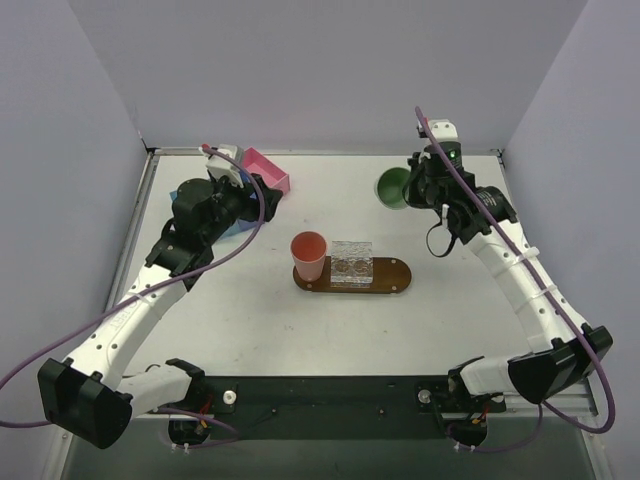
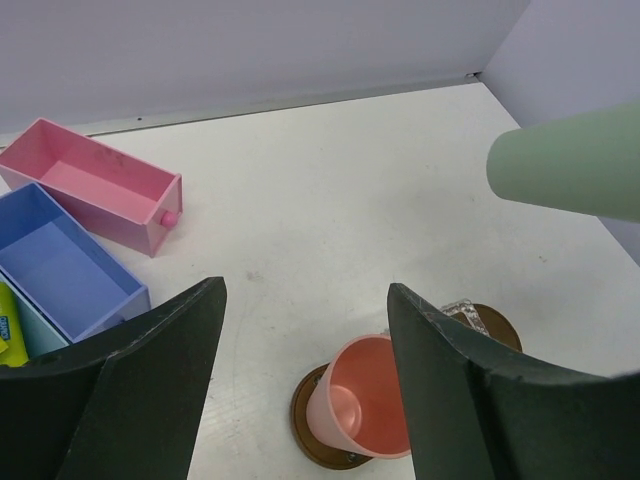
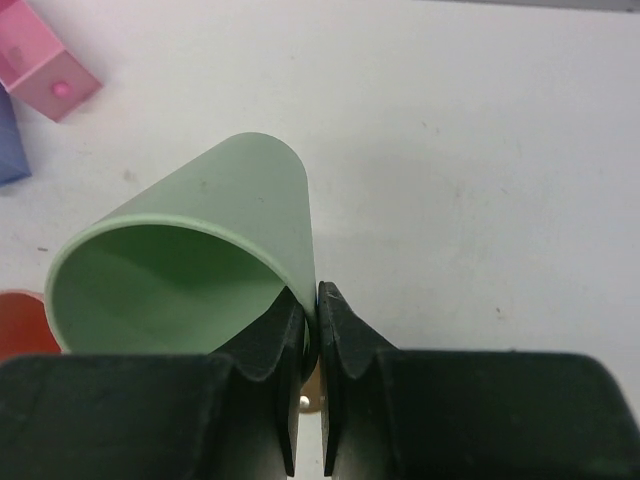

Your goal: Prepare toiletry sets of a toothbrush and toothpaste on the tray

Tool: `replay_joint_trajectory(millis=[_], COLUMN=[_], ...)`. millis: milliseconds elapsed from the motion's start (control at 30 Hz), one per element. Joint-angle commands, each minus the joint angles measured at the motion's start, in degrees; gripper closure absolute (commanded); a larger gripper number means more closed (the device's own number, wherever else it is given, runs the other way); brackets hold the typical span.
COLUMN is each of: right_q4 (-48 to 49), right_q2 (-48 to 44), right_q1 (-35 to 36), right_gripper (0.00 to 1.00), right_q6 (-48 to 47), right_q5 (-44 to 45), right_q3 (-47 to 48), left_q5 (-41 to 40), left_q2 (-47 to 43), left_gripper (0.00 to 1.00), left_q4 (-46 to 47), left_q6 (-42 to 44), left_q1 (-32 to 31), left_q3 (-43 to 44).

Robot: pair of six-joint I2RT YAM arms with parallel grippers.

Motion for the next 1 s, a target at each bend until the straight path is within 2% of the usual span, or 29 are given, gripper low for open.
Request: replay_joint_trajectory(millis=[0,133,300,567,967], right_q4=[-9.8,-10.8,-14.0,-17.9,-23.5], right_q2=[-4.1,-6.5,-6.8,-5.5,2.6], right_q1=[-1.6,-4.3,-7.0,-7.9,-8.2], right_gripper=[1.00,1.00,1.00,1.00,1.00], right_q6=[1.2,3.0,5.4,7.1,6.7], right_q5=[-3.9,-3.7,-7.6,-13.4,-16.6], right_q3=[-3.4,-7.4,-9.9,-14.2,-10.6], left_q5=[1.1,-0.1,-1.0,-2.1,-2.4], left_q2=[-1.1,-1.3,-1.1,-1.0,-0.4], left_gripper=[0.24,0.24,0.24,0.24,0.24], left_q4=[3.8,3.6,3.3,3.1,2.7], left_q6=[1.4,2.8,3.6,4.2,4.1], left_q1=[0.2,0.2,0.2,0.2,0.0], left_q3=[0.0,-0.1,-0.2,-0.4,-0.3])
